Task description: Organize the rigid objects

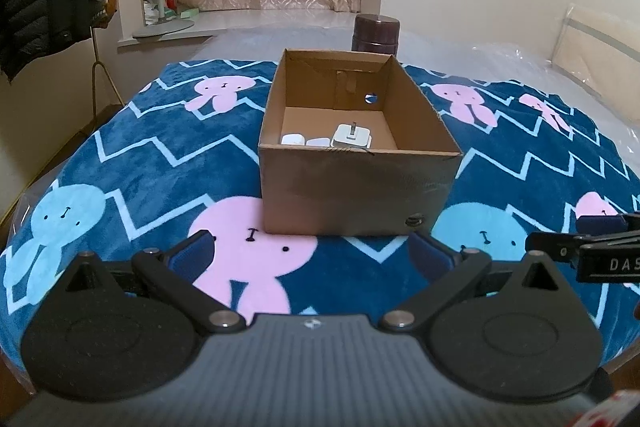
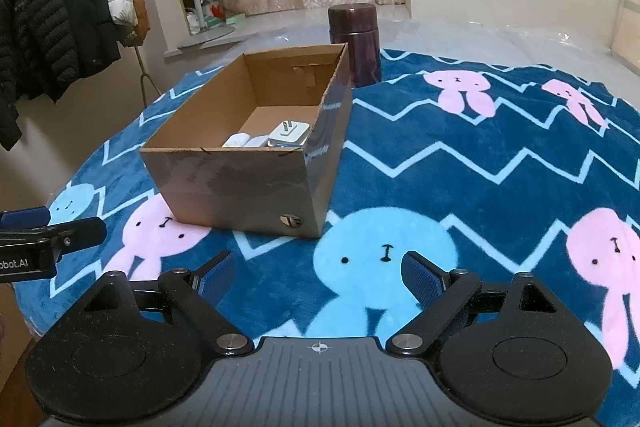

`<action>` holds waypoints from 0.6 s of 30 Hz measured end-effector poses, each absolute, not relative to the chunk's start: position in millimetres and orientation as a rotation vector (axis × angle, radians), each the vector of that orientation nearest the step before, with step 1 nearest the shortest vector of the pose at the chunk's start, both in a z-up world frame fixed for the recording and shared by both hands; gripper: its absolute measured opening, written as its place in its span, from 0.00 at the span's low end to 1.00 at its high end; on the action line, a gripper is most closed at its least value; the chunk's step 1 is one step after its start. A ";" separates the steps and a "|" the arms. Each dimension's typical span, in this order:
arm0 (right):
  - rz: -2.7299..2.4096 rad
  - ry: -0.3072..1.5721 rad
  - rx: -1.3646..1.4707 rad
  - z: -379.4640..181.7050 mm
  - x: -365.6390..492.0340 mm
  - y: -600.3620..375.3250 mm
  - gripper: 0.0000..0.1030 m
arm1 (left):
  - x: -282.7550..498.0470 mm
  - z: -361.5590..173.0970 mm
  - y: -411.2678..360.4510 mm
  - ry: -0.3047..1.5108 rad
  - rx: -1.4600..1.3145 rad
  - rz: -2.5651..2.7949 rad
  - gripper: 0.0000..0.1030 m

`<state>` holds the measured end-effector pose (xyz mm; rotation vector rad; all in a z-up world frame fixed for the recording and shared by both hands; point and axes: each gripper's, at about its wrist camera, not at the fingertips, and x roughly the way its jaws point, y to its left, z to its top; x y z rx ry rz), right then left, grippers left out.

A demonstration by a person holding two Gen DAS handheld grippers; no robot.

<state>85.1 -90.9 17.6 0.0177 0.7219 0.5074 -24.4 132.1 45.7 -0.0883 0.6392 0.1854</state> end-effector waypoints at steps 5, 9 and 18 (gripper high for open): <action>0.501 0.731 0.011 12.9 87.8 -91.6 0.84 | -24.2 42.4 129.7 0.645 -0.086 0.182 0.99; 0.499 0.738 0.003 11.4 88.7 -90.1 0.84 | -24.0 38.1 129.0 0.650 -0.083 0.177 0.99; 0.496 0.745 -0.008 8.6 88.4 -87.1 0.84 | -23.4 33.9 127.3 0.654 -0.077 0.176 0.99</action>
